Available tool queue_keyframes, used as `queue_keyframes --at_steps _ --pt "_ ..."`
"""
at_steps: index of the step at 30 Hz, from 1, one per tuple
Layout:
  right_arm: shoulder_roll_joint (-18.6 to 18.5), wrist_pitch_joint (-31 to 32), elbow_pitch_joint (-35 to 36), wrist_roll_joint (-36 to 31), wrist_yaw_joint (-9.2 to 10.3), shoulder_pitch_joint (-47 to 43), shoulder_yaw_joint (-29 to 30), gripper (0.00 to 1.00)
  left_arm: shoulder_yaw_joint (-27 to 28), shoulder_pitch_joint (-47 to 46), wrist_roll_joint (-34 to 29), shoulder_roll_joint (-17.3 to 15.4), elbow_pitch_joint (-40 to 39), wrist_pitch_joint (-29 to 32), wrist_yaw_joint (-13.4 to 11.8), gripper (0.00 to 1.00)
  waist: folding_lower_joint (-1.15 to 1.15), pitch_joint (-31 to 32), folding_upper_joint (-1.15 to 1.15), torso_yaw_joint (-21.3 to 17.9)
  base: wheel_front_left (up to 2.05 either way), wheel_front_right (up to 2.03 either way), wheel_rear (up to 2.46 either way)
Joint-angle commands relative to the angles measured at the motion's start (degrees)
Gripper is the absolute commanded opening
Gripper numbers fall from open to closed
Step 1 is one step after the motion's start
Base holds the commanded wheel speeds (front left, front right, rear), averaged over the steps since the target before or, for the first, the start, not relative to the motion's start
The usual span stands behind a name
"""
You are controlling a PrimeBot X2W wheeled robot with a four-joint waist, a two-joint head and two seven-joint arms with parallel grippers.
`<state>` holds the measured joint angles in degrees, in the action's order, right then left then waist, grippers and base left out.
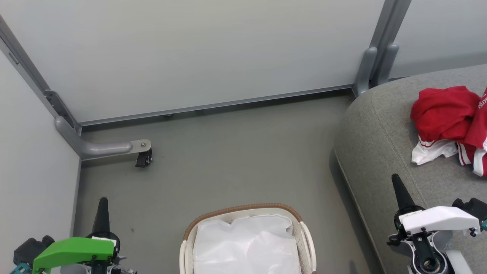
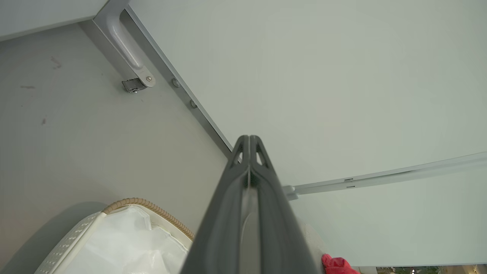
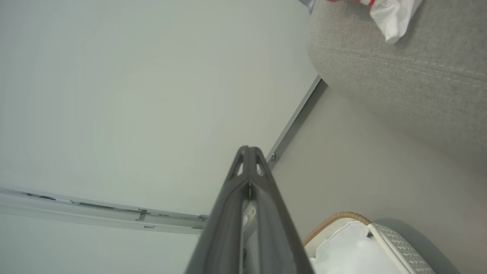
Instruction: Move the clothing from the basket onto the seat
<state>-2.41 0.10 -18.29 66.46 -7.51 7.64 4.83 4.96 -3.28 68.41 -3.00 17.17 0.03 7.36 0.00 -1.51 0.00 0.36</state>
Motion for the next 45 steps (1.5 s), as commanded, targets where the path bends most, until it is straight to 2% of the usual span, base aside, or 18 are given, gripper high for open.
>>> queue_keyframes --at_steps 1,45 --pt "-0.42 0.41 0.83 1.59 0.01 -0.39 0.25 0.0 0.24 -1.47 1.58 -0.15 -0.59 0.41 0.14 0.0 0.0 0.03 0.0 -0.01 0.0 0.0 0.0" --pt "-0.6 5.77 3.98 22.59 0.03 -1.55 1.59 0.0 1.54 -3.13 20.88 0.09 -2.96 5.86 0.22 0.0 0.0 1.1 0.0 -0.3 0.0 0.0 0.0"
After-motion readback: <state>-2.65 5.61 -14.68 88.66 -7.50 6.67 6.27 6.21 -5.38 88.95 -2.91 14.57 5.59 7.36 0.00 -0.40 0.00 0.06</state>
